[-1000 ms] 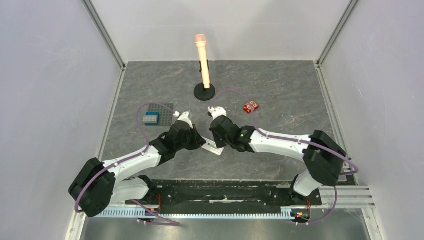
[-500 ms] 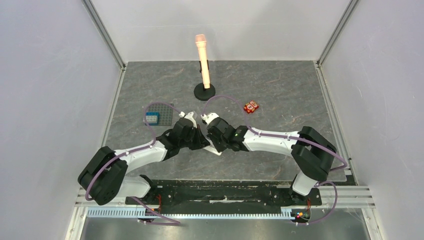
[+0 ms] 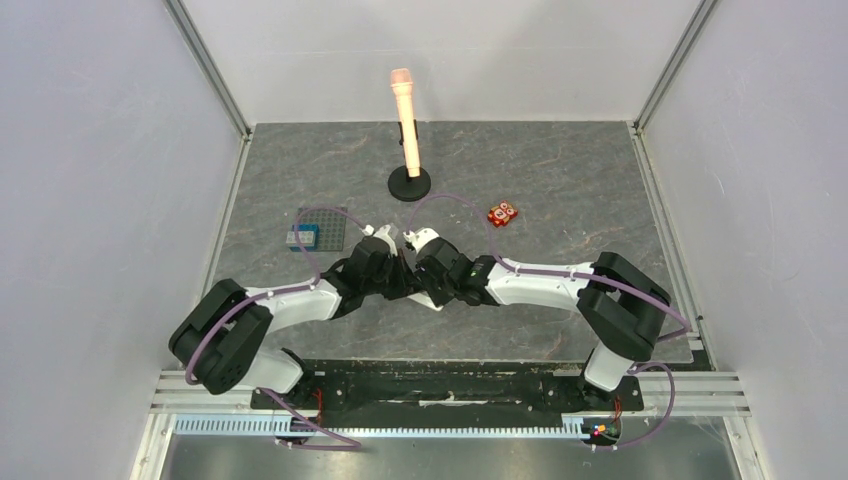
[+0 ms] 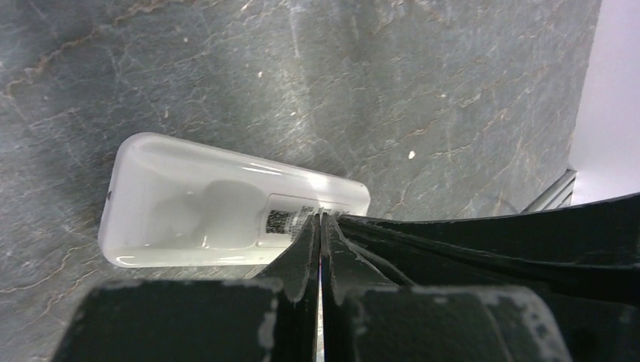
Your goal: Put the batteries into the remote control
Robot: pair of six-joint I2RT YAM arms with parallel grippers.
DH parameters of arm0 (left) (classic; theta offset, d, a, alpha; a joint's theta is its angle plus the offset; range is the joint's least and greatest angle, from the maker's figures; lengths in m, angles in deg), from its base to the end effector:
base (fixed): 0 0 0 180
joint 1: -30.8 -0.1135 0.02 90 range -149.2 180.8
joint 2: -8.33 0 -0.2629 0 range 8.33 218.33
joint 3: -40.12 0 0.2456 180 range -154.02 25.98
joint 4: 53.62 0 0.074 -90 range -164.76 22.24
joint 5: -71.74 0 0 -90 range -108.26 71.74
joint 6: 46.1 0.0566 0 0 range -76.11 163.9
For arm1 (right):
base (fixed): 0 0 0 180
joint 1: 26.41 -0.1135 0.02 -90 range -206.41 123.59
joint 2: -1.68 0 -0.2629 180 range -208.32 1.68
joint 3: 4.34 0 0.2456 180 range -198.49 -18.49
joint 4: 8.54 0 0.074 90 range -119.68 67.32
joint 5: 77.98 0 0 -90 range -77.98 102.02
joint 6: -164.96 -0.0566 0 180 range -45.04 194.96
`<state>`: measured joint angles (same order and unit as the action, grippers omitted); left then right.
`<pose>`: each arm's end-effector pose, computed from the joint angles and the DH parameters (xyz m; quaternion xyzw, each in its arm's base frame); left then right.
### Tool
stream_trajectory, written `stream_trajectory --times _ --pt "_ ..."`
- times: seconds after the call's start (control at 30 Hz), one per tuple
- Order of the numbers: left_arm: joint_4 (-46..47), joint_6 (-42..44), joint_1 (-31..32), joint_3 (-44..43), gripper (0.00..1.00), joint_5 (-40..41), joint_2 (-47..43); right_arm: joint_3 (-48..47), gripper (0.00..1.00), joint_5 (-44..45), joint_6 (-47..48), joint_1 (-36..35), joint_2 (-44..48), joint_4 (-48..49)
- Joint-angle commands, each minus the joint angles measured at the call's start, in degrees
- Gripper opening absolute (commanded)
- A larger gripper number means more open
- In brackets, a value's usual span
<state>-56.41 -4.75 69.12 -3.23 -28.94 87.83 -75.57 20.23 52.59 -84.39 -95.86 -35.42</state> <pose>0.2063 -0.1764 0.1457 -0.0409 0.8984 -0.3562 0.2536 0.1938 0.2946 0.1612 -0.2679 0.9080 0.1513 0.2844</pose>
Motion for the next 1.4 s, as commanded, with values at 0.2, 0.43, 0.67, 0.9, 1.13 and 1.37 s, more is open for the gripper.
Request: stream_trajectory --times 0.2,0.43,0.67,0.9,1.13,1.37 --pt "4.80 -1.47 -0.18 5.67 0.02 0.40 4.57 8.29 0.00 -2.11 -3.62 -1.19 -3.40 0.89" --pt "5.61 -1.45 -0.09 6.34 0.02 0.64 9.12 10.47 0.00 -2.00 -7.03 -1.67 -3.15 1.74" --pt "1.54 -0.05 -0.18 2.83 0.02 2.64 4.74 4.22 0.01 2.94 -10.99 -0.69 3.92 1.32" --pt "-8.79 5.32 -0.78 -7.02 0.02 5.75 -0.42 -2.24 0.12 7.57 -12.98 0.94 11.94 -2.98" --pt "-24.35 10.18 -1.15 -11.74 0.49 12.55 -14.49 5.28 0.57 15.02 -17.25 5.99 28.76 -13.58" --pt "-44.87 10.28 -1.15 -16.00 0.69 29.08 -35.51 4.65 0.98 31.67 -19.71 8.84 49.01 -27.86"
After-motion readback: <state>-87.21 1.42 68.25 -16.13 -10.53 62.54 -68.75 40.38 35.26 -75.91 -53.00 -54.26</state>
